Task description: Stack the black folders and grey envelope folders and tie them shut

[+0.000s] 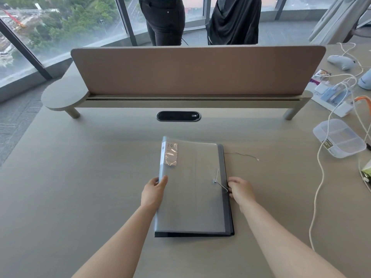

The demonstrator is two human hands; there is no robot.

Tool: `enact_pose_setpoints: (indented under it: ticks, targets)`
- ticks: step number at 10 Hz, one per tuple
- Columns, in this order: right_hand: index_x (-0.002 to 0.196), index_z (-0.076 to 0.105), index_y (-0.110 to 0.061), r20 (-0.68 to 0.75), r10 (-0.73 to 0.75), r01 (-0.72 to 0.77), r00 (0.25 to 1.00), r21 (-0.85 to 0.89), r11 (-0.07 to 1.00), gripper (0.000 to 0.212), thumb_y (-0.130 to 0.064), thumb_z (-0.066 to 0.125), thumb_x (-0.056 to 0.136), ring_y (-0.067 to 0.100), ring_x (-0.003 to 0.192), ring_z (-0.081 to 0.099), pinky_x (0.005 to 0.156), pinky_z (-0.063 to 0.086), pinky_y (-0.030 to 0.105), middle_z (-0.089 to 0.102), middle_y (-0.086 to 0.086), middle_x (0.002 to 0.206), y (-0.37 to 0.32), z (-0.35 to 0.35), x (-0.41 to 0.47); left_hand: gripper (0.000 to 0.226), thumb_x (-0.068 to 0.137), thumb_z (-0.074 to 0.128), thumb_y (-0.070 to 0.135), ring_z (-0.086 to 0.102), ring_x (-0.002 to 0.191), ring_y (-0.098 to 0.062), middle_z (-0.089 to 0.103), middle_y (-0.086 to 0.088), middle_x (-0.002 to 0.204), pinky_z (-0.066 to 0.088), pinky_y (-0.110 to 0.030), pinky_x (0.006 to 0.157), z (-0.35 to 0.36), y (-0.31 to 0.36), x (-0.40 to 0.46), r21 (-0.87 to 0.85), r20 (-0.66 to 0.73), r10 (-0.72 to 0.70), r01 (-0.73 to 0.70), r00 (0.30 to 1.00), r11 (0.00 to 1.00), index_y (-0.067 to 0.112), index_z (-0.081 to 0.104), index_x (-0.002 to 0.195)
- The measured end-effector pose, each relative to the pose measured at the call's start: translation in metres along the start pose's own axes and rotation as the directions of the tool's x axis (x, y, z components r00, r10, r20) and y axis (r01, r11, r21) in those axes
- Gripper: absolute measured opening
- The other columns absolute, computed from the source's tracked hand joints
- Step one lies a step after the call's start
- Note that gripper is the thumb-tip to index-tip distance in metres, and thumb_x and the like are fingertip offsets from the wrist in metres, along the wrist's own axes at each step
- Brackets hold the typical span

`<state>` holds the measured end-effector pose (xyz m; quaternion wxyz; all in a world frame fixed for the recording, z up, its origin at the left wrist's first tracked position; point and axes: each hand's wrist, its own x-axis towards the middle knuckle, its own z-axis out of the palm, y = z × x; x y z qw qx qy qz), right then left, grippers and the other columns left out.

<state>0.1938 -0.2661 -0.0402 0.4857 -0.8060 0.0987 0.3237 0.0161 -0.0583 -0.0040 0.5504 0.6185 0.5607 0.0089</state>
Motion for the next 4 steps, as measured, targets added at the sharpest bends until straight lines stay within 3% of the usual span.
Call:
enact_pose_setpoints:
  ticks: [1, 2, 3, 4]
  targets:
    - [0.106, 0.068, -0.018, 0.03, -0.014, 0.015, 0.999, -0.03, 0.999, 0.026, -0.008, 0.052, 0.089, 0.022, 0.09, 0.06, 0.095, 0.053, 0.046, 0.065, 0.001, 0.091, 0.007, -0.004, -0.005, 0.056, 0.081, 0.054, 0.059, 0.068, 0.094, -0.021, 0.071, 0.0, 0.104, 0.055, -0.039, 0.085, 0.0, 0.0, -0.001, 0.015, 0.03, -0.002, 0.002, 1.0, 1.0, 0.018, 0.064, 0.118]
    - [0.11, 0.062, -0.02, 0.06, -0.014, 0.016, 0.998, -0.025, 1.0, 0.023, -0.009, 0.051, 0.092, 0.021, 0.088, 0.06, 0.091, 0.054, 0.045, 0.064, -0.001, 0.095, 0.012, -0.013, -0.019, 0.058, 0.084, 0.054, 0.058, 0.065, 0.098, -0.02, 0.068, 0.0, 0.112, 0.049, -0.034, 0.078, -0.004, -0.001, -0.006, 0.007, 0.032, -0.013, 0.013, 0.999, 1.0, 0.017, 0.059, 0.126]
    - [0.111, 0.06, -0.018, 0.06, -0.016, 0.016, 0.998, 0.001, 1.0, 0.024, -0.006, 0.049, 0.094, 0.018, 0.084, 0.059, 0.073, 0.051, 0.035, 0.063, 0.002, 0.1, 0.022, -0.023, -0.028, 0.033, 0.096, 0.051, 0.043, 0.059, 0.085, -0.012, 0.064, 0.003, 0.098, 0.044, -0.027, 0.069, -0.007, 0.002, -0.017, -0.049, -0.014, 0.039, -0.04, 0.999, 0.998, 0.017, 0.06, 0.114]
    - [0.108, 0.067, -0.01, 0.024, -0.003, 0.002, 1.0, 0.038, 0.999, 0.022, -0.001, 0.054, 0.093, 0.022, 0.072, 0.057, 0.059, 0.048, 0.031, 0.064, 0.008, 0.087, 0.032, -0.031, -0.043, 0.023, 0.097, 0.049, 0.042, 0.058, 0.098, -0.018, 0.062, -0.002, 0.109, 0.042, -0.032, 0.08, -0.02, -0.002, -0.046, -0.086, -0.045, 0.026, -0.03, 0.999, 0.996, 0.024, 0.063, 0.102]
